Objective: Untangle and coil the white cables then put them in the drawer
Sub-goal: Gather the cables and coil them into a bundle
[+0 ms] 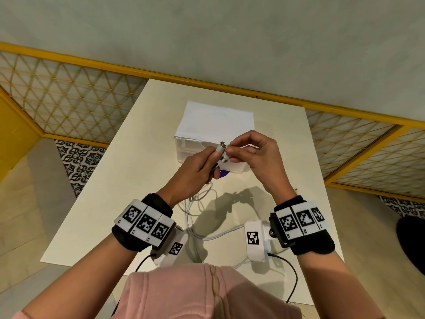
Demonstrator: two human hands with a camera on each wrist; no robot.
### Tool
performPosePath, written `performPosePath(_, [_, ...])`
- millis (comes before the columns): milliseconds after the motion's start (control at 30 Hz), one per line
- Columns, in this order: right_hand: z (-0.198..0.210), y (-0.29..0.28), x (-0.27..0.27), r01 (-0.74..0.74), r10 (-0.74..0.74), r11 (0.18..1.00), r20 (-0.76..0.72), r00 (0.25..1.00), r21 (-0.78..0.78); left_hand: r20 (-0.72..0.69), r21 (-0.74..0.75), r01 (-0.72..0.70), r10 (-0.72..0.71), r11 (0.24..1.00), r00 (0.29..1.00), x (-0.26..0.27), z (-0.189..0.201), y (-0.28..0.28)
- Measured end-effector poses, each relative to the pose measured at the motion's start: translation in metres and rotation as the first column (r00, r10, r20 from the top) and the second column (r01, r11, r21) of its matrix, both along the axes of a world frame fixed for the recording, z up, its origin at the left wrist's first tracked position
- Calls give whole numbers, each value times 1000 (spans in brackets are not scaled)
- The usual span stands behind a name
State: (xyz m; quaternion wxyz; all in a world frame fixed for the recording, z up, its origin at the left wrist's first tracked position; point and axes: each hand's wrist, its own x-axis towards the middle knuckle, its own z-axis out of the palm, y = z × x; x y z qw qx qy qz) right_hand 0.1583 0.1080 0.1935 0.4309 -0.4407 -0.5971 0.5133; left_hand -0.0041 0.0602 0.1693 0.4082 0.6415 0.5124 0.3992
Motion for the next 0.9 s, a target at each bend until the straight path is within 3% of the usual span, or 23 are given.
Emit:
performPosePath(100, [0, 1, 0, 10, -10, 1000, -17, 1000, -11, 0, -22, -29, 29, 999, 1000, 3, -2, 1])
performPosePath(167, [0, 3, -1, 22, -25, 999, 54, 998, 49, 17, -63, 7, -6, 998, 1000, 5, -3, 1])
performPosePath(333, [-2, 4, -1, -5, -5, 994, 89, 996, 107, 177, -170, 174, -144, 970, 974, 5, 2, 0])
performPosePath(467, [-9, 3, -3, 72, -76, 995, 61, 995, 66, 316, -197, 181, -113, 964, 942, 7, 5, 3])
performPosePath(533, [-15, 2, -1, -23, 28, 996, 56, 998, -90, 381, -178, 147, -69, 973, 922, 8, 8, 5])
performPosePath(633, [-23, -6, -5, -302, 314, 910, -4, 949, -283, 436, -132, 92, -25, 987, 900, 8, 13, 10])
performPosePath(700, [-26, -14, -11, -443, 457, 847, -22, 889, -294, 494, -106, 65, -4, 992, 869, 6, 18, 13])
performPosePath(767, [-27, -20, -15, -543, 563, 807, 25, 826, -233, 610, -86, 43, 19, 995, 792, 1, 23, 17])
performPosePath(900, [-18, -18, -12, -550, 571, 817, 112, 813, -172, 733, -87, -24, 80, 996, 676, -15, 29, 21])
